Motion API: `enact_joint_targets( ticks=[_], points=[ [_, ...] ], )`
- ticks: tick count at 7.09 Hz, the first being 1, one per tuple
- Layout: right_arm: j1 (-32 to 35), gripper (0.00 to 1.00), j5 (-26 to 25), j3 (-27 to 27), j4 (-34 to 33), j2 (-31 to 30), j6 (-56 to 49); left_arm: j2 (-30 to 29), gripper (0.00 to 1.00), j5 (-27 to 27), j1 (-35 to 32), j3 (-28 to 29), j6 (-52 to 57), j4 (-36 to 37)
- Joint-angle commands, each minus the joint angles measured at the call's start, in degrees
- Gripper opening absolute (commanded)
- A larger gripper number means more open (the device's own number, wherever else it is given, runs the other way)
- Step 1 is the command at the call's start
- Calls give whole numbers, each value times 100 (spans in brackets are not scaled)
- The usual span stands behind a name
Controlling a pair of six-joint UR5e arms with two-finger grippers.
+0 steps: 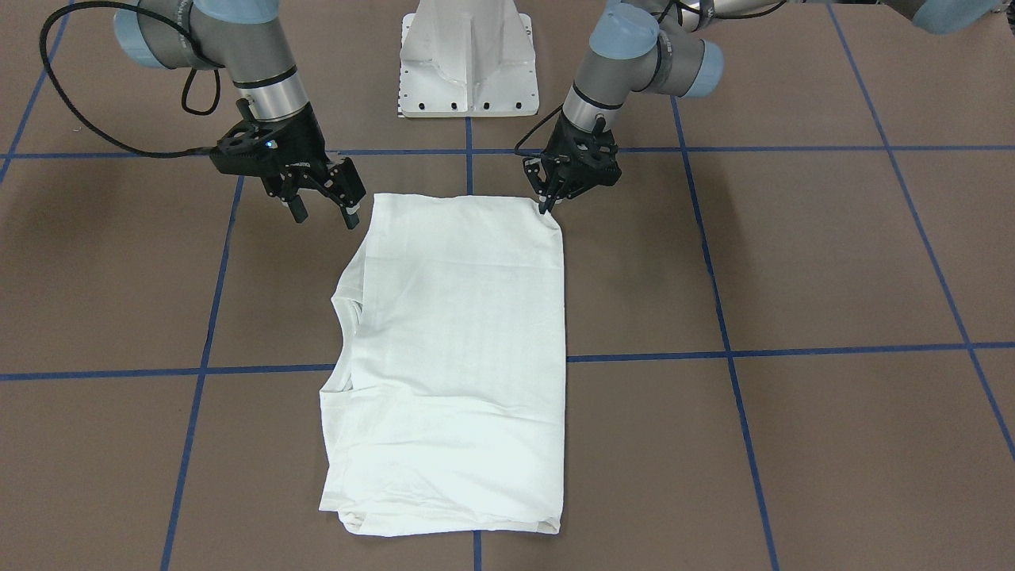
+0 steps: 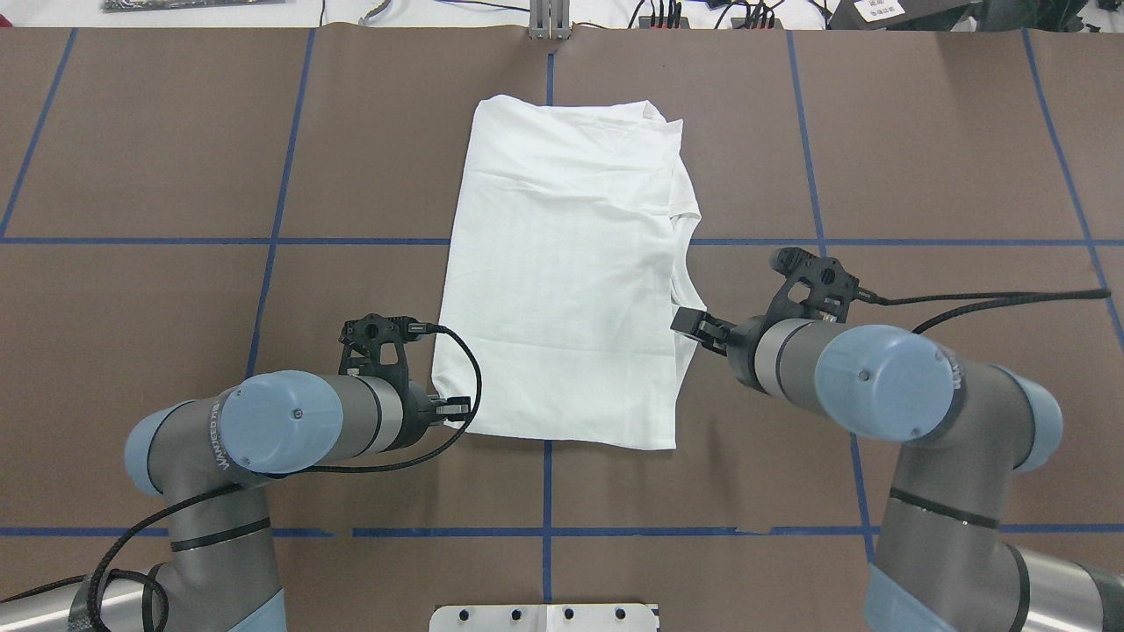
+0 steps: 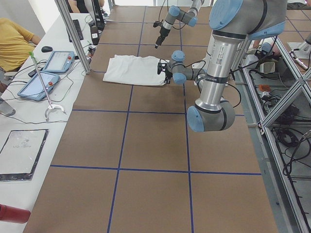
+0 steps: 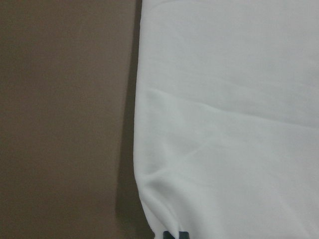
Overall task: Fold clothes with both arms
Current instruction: 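Move the right gripper to the near corner of the shirt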
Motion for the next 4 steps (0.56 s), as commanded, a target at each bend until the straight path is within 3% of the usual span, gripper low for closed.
enact_joint_targets(
  ticks=[1,2,3,4],
  points=[
    [-801,93,-488,-133,-1377,881,1554,-8,0,11,-6,-7,-1,0],
    [-926,90,-489,-448,-1630,1314,2137,0,0,12,-6,-16,-10,0],
    [-1032,87,-489,-520,-1633,1336,2369,1,0,20,-6,-25,-10,0],
    [-1094,79,-489,-617,-1650,1327,2693,1,0,20,-6,-51,-18,0]
  ],
)
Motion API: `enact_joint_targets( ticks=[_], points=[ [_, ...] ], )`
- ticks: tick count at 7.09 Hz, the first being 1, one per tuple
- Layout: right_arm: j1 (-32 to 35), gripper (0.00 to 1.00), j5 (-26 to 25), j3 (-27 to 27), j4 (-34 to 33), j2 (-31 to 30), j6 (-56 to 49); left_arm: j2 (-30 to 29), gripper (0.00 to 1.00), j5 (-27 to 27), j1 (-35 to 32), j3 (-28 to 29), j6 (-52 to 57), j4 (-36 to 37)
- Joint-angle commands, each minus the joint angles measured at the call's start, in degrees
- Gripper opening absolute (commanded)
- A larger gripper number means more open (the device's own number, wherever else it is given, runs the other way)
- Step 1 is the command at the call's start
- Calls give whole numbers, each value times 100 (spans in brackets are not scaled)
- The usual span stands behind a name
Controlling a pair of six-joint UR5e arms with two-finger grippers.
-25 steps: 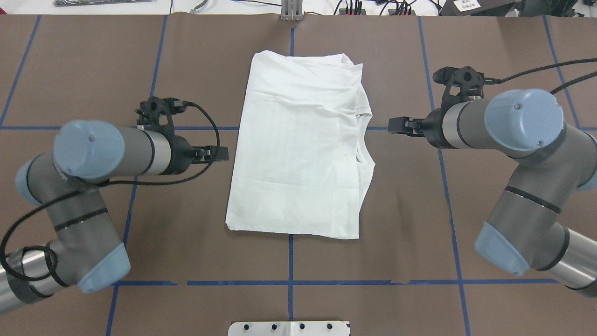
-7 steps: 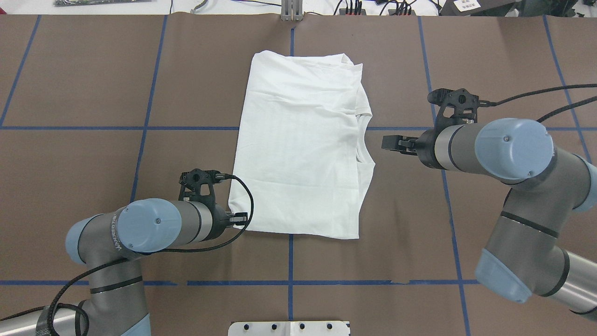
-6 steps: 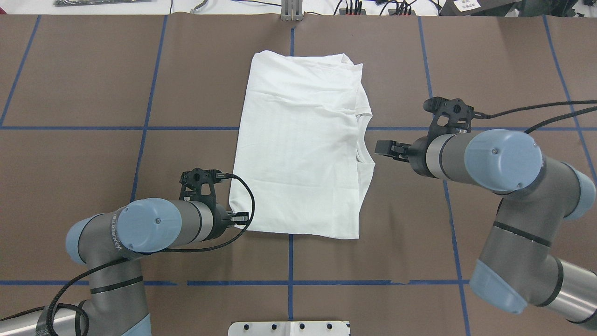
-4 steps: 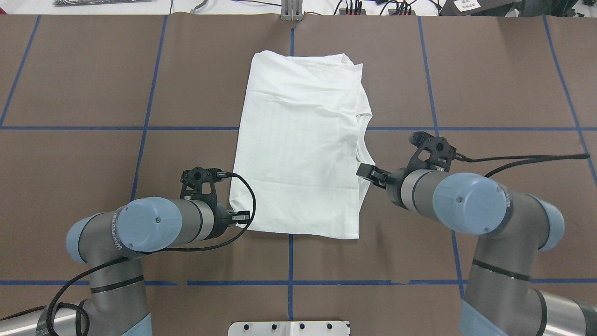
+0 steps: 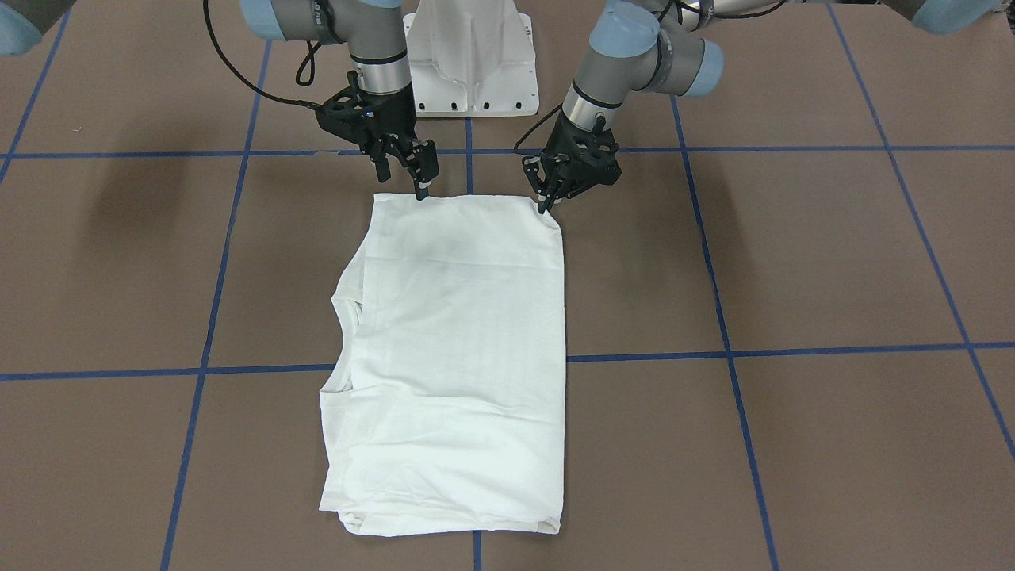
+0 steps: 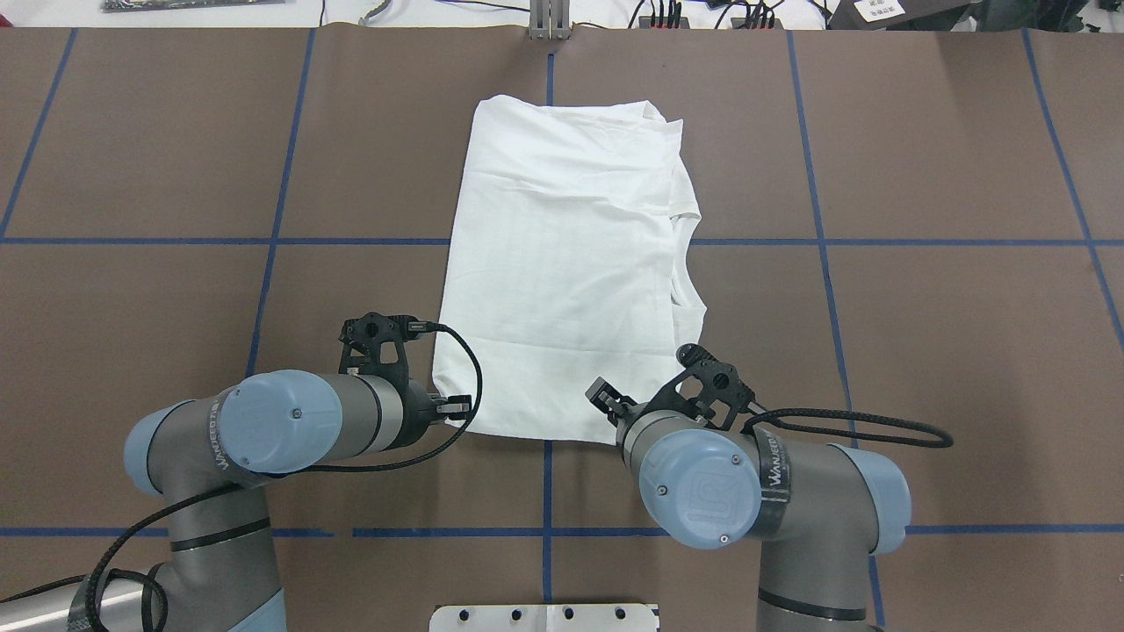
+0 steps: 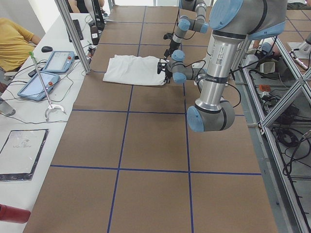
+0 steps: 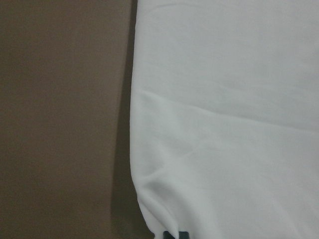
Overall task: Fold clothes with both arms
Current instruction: 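Move the right gripper to the near corner of the shirt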
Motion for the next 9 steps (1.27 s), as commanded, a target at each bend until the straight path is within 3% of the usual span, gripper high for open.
enact_joint_targets(
  ticks=[1,6,8,9],
  points=[
    [-108,74,19,-228,-77,78,457,1,0,29,8,-23,-8,0],
    [59,75,28,-500,-85,280,694,-8,0,38,8,-41,-8,0],
    [42,75,11,-1121,-77,691,870,-8,0,38,8,-50,-8,0],
    [50,75,19,-1117,-85,711,870,1,0,38,0,-67,-8,0]
  ],
)
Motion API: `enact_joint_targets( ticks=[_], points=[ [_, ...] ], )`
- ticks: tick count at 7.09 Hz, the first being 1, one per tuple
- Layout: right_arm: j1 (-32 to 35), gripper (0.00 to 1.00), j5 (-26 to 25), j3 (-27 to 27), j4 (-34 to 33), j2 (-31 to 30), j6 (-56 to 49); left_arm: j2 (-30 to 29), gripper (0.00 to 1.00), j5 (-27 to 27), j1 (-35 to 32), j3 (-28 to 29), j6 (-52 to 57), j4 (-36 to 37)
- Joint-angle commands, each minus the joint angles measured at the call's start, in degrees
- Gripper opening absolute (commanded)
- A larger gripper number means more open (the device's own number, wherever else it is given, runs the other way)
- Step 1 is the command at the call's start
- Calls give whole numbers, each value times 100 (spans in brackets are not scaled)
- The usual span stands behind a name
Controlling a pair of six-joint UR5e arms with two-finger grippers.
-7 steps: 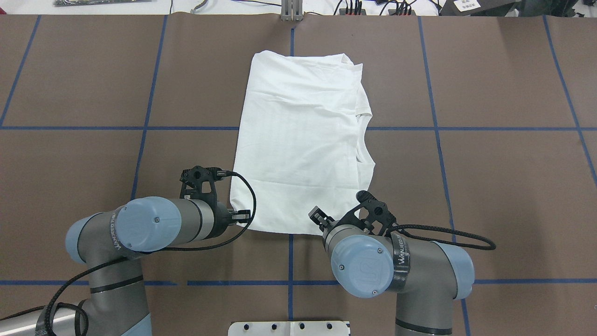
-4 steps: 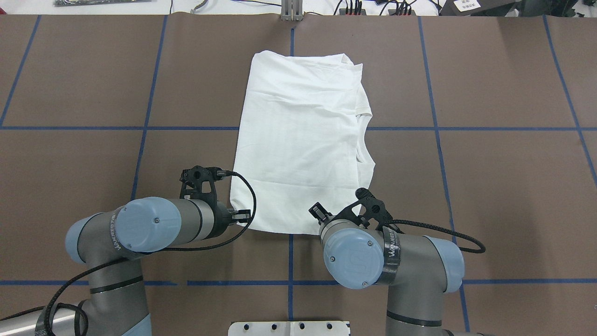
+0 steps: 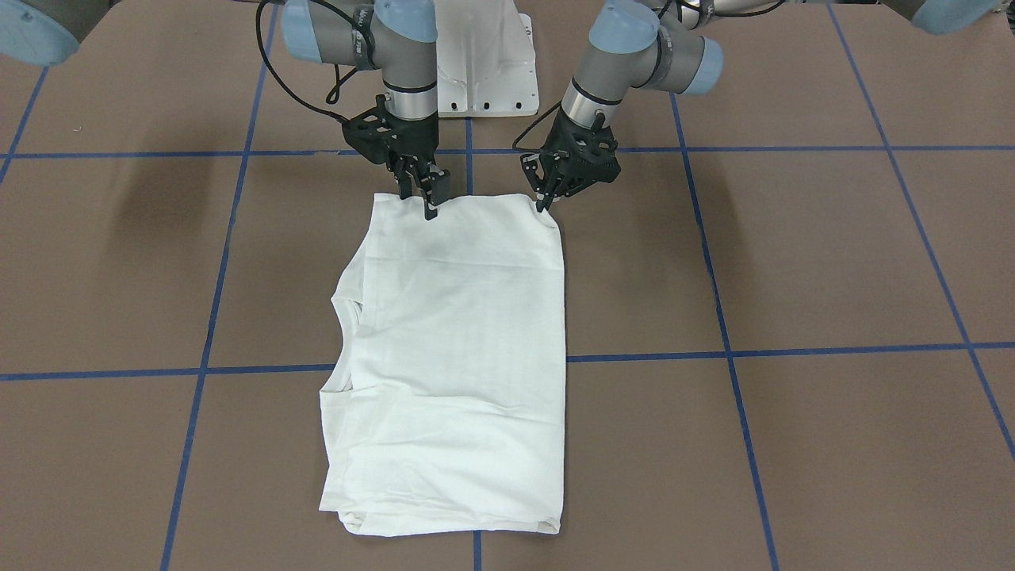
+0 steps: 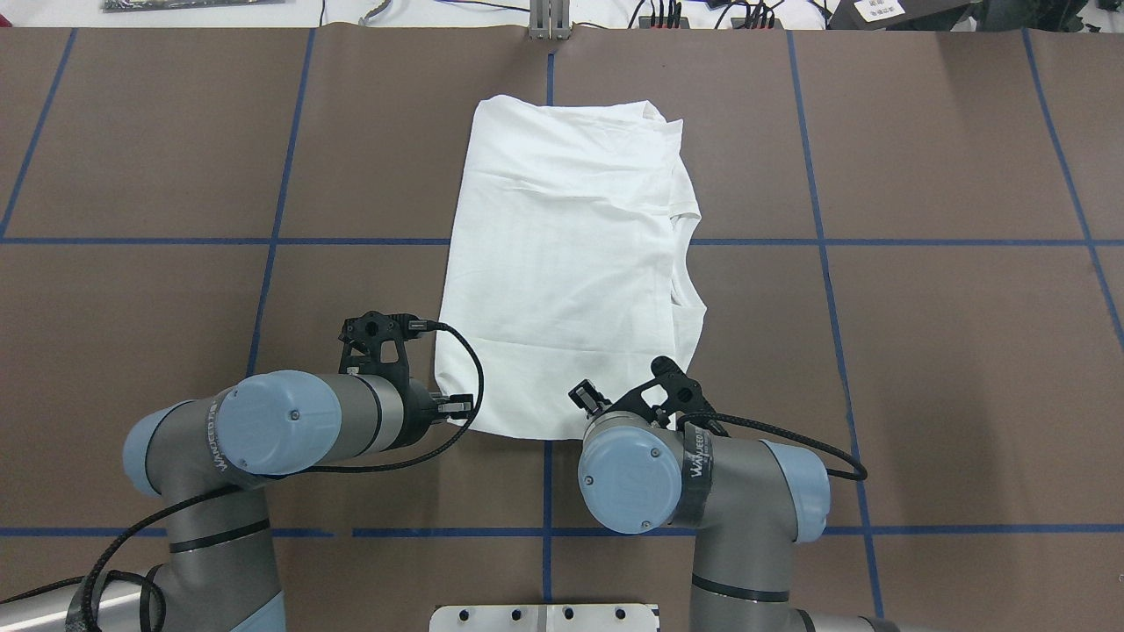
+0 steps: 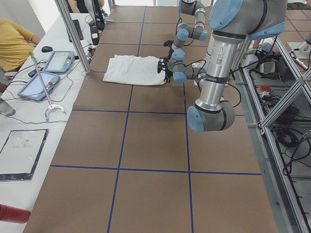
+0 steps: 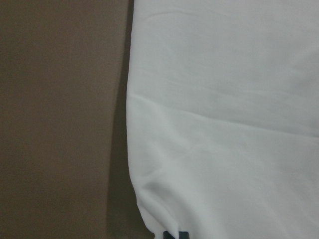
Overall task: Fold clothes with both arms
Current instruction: 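Grasp the near edge of the shirt with both grippers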
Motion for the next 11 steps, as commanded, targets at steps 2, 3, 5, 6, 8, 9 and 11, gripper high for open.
enact_joint_targets(
  ticks=[2,3,5,6,8,9,11],
  points=[
    [3,74,18,53,-187,122,4,7,0,0,1,-16,0,0],
    [12,52,18,368,-441,87,22,16,0,0,1,-16,0,0],
    [4,5,-34,468,-461,-106,180,7,0,0,19,-16,0,0],
    [3,29,-8,485,-478,-107,110,7,0,0,19,-16,0,0],
    [-14,65,-8,424,-478,-63,92,7,0,0,10,-16,0,0],
    [-14,69,-26,345,-478,-37,110,7,0,0,19,-16,0,0],
    [-23,72,-26,257,-478,-28,162,7,0,0,19,-16,0,0]
  ],
)
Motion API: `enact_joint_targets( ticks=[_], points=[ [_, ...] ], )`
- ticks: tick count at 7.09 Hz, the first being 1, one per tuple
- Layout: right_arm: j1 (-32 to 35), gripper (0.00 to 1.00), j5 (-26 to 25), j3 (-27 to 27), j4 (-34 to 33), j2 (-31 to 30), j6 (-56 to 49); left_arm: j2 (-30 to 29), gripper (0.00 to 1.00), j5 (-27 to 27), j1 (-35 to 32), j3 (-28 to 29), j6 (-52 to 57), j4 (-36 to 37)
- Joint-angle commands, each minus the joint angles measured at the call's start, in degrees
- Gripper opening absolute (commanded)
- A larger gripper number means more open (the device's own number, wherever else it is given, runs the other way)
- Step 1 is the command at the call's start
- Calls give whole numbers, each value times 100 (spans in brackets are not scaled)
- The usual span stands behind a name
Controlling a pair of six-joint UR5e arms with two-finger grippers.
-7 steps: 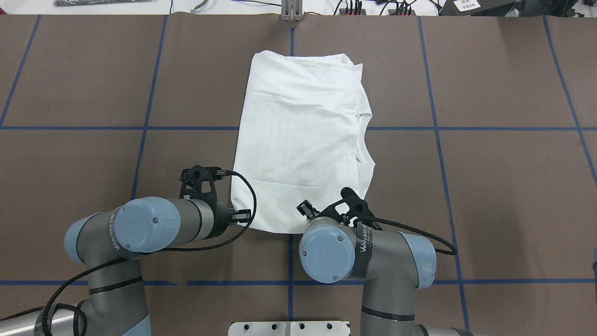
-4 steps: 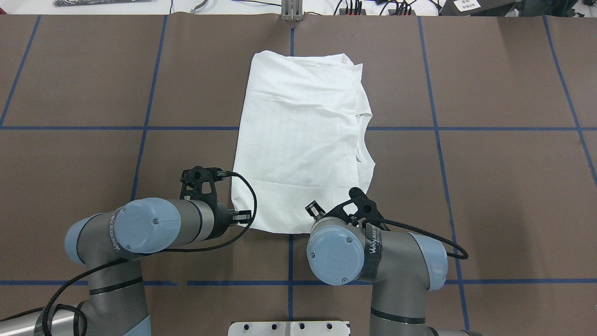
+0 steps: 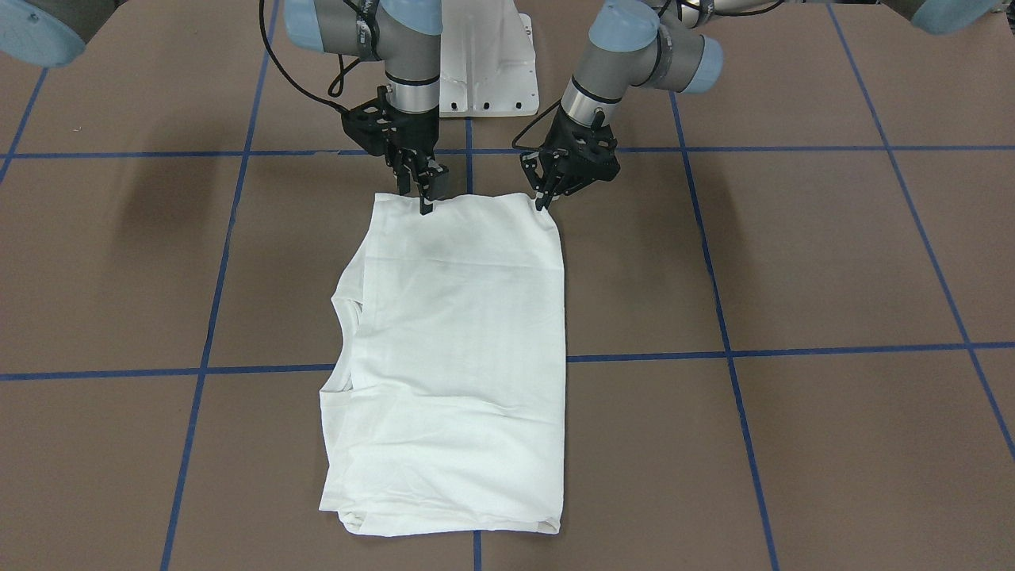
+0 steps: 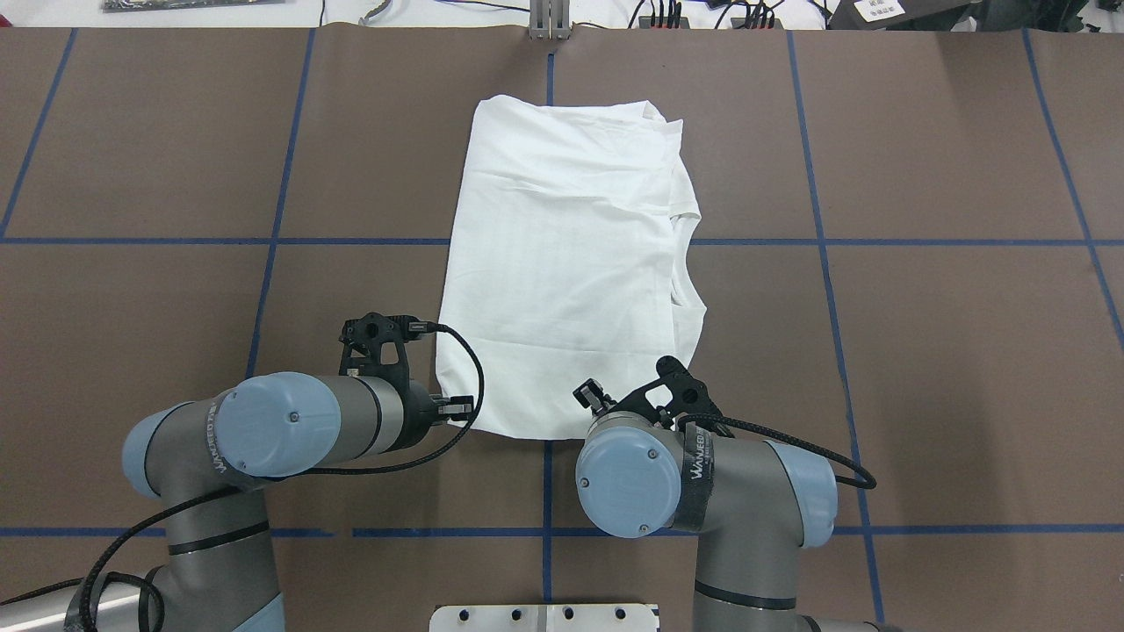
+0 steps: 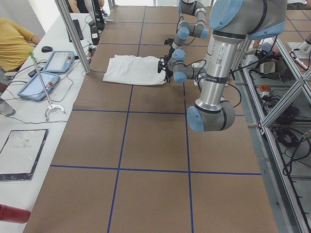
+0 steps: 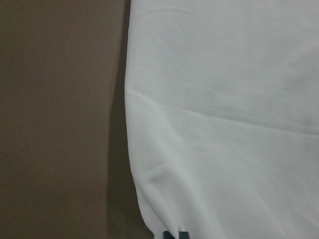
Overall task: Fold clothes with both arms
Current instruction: 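Grasp the near edge of the shirt with both grippers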
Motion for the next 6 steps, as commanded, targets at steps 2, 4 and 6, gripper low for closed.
enact_joint_targets(
  ticks=[2,4,6],
  points=[
    [-15,72,-2,-166,9,11,39,0,0,0,2,0,0,0],
    [-15,71,-2,-193,17,11,39,9,0,0,2,-9,0,0],
    [-23,58,-11,-237,9,37,48,9,0,0,2,-9,0,0]
  ],
)
